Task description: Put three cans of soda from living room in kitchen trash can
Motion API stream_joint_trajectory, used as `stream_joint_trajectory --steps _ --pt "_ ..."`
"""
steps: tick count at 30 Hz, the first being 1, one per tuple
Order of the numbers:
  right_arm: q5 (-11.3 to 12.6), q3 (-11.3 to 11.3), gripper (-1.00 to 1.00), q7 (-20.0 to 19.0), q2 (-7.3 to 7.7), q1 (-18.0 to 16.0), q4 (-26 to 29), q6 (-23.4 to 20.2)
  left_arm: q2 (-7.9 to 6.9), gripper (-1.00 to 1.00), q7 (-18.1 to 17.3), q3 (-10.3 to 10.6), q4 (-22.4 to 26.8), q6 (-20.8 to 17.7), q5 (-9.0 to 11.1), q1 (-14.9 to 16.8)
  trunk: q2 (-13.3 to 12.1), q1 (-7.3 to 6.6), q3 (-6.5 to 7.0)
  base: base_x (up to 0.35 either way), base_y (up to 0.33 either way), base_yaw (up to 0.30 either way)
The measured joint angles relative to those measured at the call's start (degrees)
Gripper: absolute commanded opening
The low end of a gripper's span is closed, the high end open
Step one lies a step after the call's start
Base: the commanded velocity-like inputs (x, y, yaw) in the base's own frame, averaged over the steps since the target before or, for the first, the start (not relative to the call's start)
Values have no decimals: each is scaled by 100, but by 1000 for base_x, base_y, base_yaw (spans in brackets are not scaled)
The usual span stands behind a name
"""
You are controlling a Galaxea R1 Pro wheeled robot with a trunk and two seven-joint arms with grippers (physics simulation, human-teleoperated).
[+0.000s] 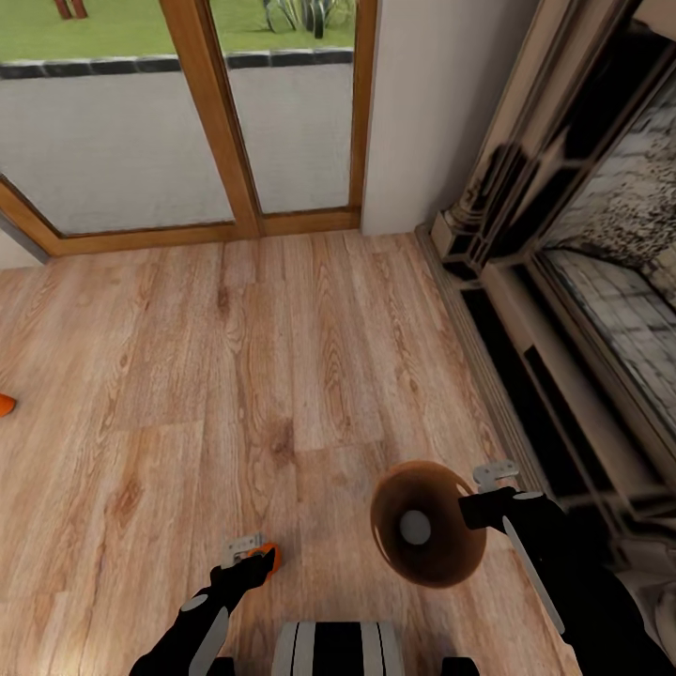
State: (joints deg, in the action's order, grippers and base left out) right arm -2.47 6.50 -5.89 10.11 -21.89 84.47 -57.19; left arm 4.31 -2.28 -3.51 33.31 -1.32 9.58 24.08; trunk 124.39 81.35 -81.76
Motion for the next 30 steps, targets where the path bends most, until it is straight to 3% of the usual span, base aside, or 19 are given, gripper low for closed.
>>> stream_joint_trajectory --steps 15,27,30 --pt "1 0 -100 0 0 -1 0 0 0 100 0 0 0 0 0 0 0 0 -45 0 0 0" --pt "2 5 -100 0 0 1 0 0 0 100 0 0 -3 0 8 0 480 263 -262 0 0 0" --pt "-8 7 -100 1 0 1 0 0 0 100 0 0 -3 0 9 0 481 264 -263 0 0 0"
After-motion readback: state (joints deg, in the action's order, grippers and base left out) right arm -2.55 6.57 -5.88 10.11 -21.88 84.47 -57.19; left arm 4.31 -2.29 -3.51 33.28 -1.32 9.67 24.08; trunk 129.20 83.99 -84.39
